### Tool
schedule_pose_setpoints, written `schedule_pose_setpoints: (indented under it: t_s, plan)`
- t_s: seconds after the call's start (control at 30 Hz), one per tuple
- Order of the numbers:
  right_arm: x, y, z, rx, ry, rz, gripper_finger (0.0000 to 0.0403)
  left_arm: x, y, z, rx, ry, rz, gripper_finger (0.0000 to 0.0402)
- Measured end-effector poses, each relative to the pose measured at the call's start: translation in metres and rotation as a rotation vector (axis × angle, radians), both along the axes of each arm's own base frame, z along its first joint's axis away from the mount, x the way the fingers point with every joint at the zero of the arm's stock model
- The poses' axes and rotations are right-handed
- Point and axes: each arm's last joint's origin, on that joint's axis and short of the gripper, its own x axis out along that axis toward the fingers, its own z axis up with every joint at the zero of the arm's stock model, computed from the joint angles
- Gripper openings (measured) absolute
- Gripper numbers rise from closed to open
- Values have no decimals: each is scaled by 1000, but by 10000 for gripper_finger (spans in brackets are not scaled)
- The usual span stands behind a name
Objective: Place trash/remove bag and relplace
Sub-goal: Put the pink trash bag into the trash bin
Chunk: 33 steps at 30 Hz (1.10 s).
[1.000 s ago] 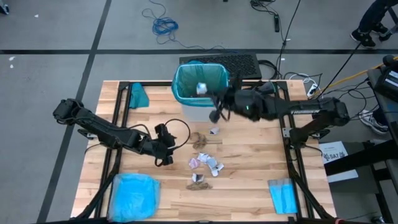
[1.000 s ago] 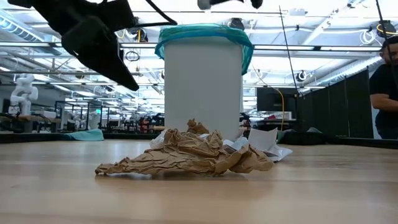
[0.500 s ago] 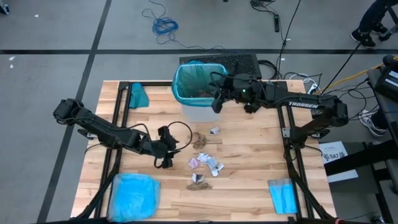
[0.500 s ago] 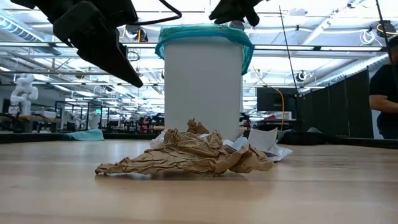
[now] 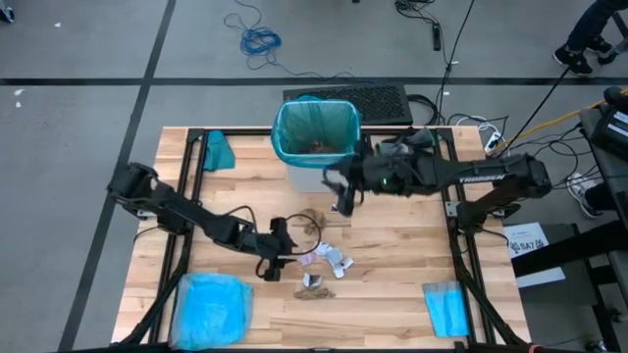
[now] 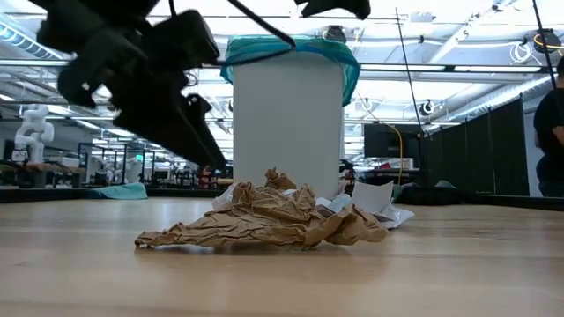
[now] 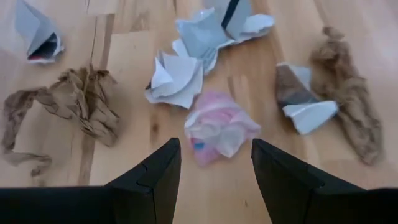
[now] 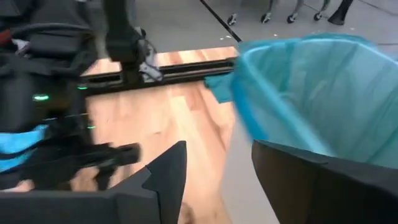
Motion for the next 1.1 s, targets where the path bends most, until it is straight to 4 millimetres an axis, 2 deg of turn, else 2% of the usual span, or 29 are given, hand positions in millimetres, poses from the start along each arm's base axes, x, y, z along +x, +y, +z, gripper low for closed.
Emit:
schedule_pose_setpoints:
  t_s: [0.1,0.27,0.37,0.53,0.7,0.83,0.97,1.1]
  plan:
    - [-2,22,-13,-4,14,24,163,5,1,-6,-12,-8,1,192]
    - [-8,46,-55,20,36,0,158,10,-1,-11,-30,-23,-19,192]
    - [-11,54,-78,61,12,4,158,10,-1,-13,-30,-19,-20,192]
    - [-16,59,-103,117,-44,2,157,14,0,-19,-33,-21,-20,192]
    - [-20,64,-112,154,-82,11,157,21,-1,-30,-43,-37,-42,192]
    - [-23,75,-111,142,-95,20,157,23,1,-33,-33,-49,-24,189]
    - [-29,87,-111,90,-103,-24,157,24,2,-35,-2,-50,12,148]
    - [-35,100,-111,73,-115,-43,157,24,2,-36,-1,-51,13,50]
